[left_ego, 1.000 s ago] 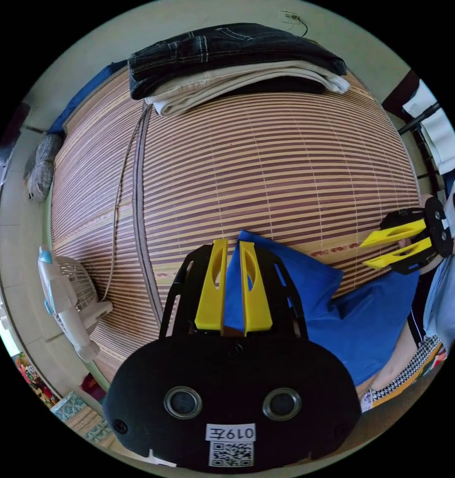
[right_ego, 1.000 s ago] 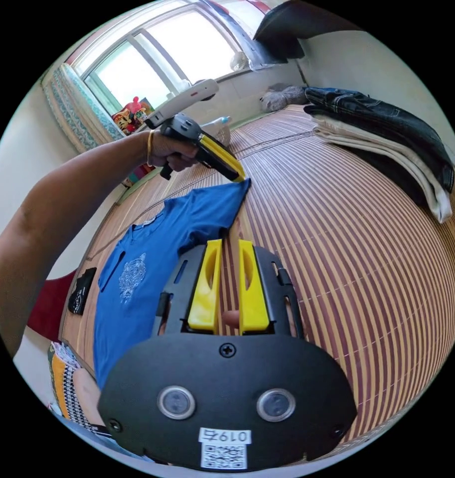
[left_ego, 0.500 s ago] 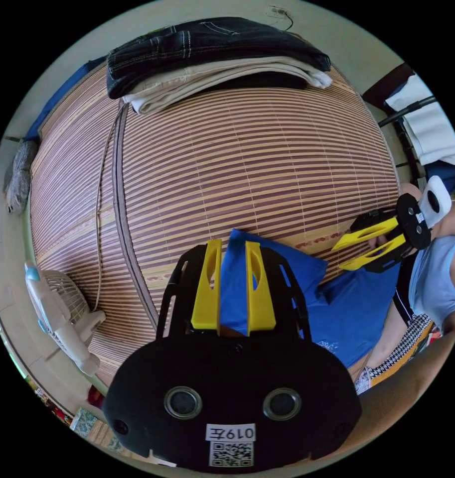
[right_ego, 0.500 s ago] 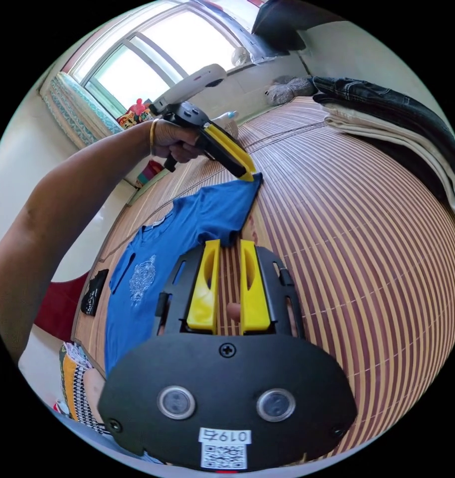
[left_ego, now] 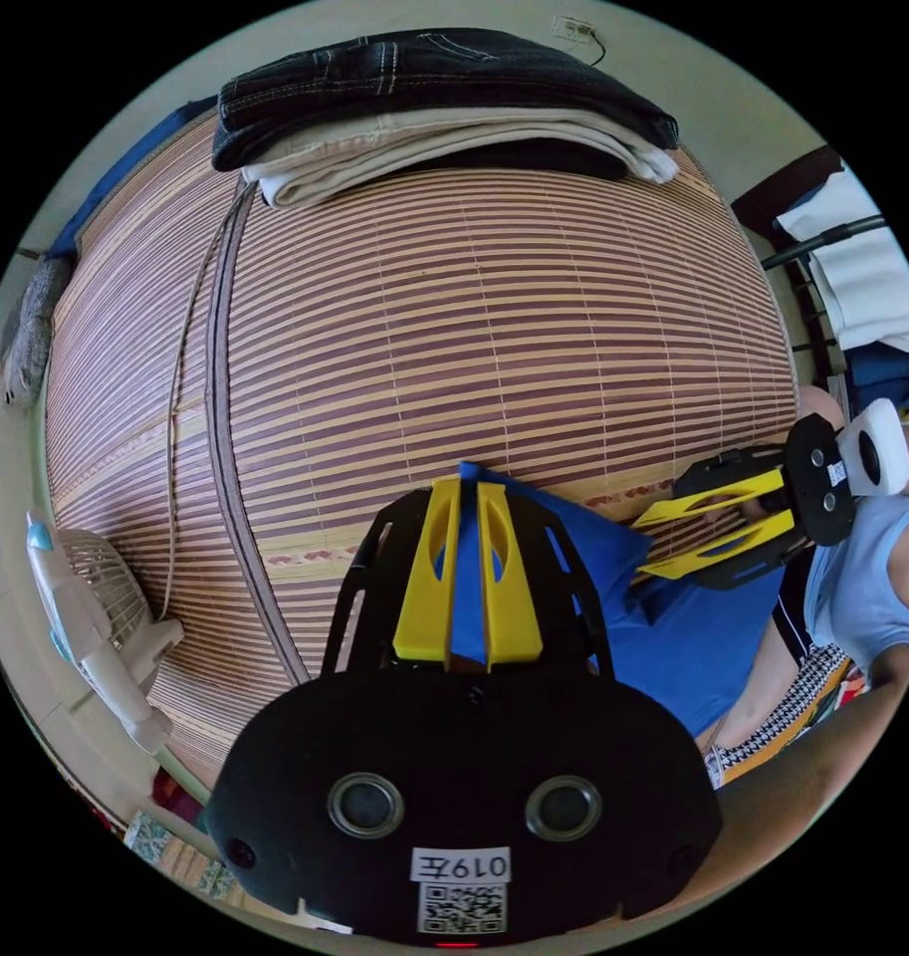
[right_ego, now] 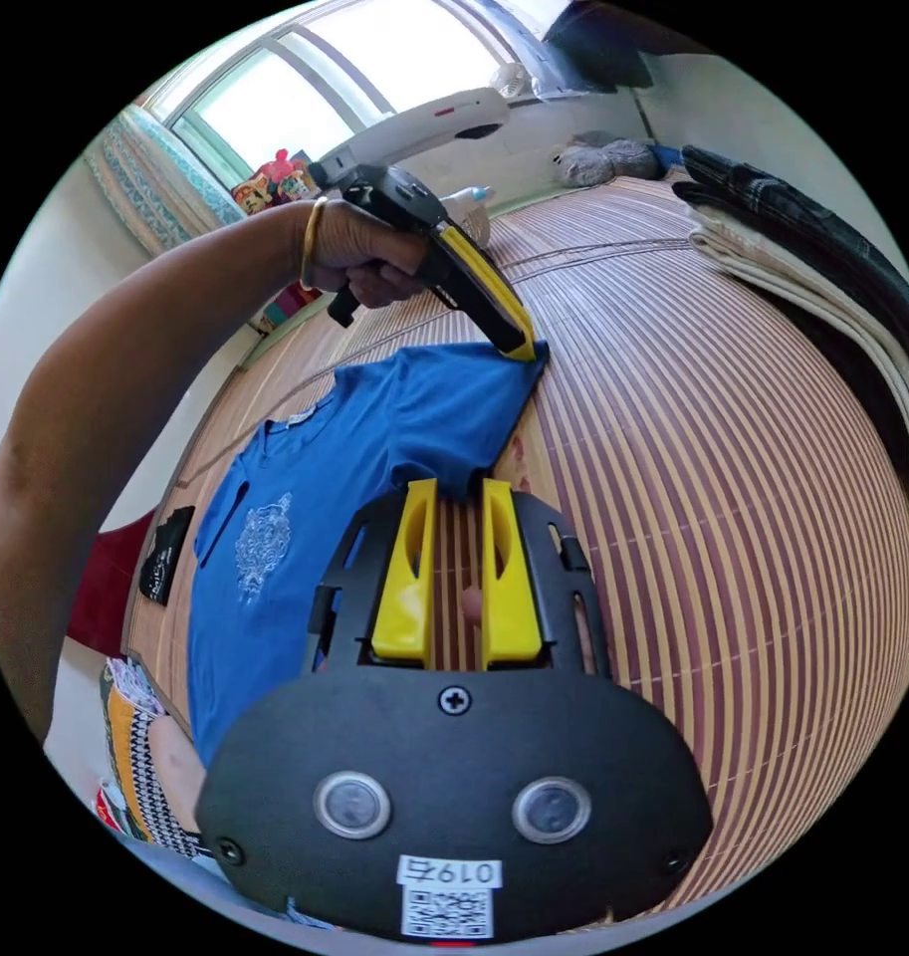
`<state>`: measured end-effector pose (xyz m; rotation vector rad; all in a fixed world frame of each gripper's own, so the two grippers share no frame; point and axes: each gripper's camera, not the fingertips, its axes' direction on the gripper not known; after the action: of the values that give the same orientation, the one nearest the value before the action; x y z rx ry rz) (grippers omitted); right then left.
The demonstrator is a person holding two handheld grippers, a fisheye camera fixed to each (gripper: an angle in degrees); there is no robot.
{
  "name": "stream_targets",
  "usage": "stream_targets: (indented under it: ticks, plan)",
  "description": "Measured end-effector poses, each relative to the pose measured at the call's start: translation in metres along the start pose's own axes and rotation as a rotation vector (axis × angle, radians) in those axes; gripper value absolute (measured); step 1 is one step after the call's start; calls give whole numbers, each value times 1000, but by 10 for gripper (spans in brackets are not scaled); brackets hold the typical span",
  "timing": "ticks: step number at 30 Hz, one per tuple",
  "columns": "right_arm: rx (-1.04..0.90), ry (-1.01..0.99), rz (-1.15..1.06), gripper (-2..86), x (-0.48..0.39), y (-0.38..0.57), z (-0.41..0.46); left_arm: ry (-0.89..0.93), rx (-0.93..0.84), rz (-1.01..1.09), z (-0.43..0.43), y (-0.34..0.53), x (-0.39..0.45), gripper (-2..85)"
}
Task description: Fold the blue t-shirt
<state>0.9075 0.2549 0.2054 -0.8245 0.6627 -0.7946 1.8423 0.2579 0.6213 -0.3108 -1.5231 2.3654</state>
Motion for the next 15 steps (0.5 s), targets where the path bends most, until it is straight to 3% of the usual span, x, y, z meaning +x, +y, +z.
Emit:
stream_targets:
  ticks: [10, 15]
  plan:
    - [32, -44, 27, 1, -53, -28, -52, 14, 29, -10, 60, 58, 37, 6]
    - [104, 156, -201, -2, -134, -46, -92, 13, 175, -49, 79, 121, 59, 5]
